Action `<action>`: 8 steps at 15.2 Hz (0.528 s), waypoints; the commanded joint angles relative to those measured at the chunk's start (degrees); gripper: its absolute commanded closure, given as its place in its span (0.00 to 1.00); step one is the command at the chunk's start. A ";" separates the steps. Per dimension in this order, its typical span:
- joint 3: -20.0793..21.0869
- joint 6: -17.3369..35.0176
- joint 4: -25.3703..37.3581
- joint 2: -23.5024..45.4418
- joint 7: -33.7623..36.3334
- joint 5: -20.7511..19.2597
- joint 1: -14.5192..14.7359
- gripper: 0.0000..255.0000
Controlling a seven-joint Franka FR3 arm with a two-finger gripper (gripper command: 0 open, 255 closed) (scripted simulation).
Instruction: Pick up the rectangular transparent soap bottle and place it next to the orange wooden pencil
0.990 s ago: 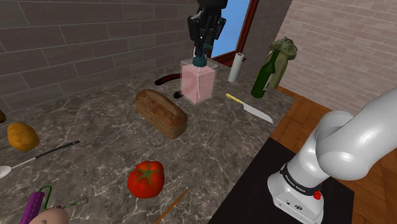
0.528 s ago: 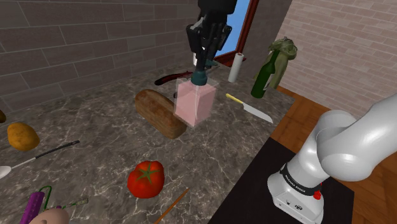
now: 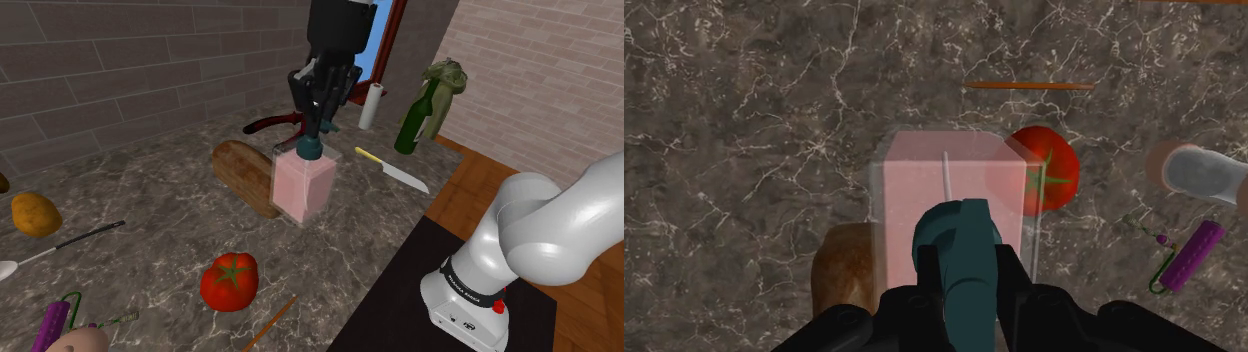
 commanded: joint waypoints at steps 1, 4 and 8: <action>0.20 1.61 -1.79 -0.22 0.00 0.16 0.11 1.00; 0.37 3.87 -4.37 -0.55 -0.16 0.36 0.22 1.00; 0.64 6.90 -7.64 -0.80 -0.36 0.62 0.36 1.00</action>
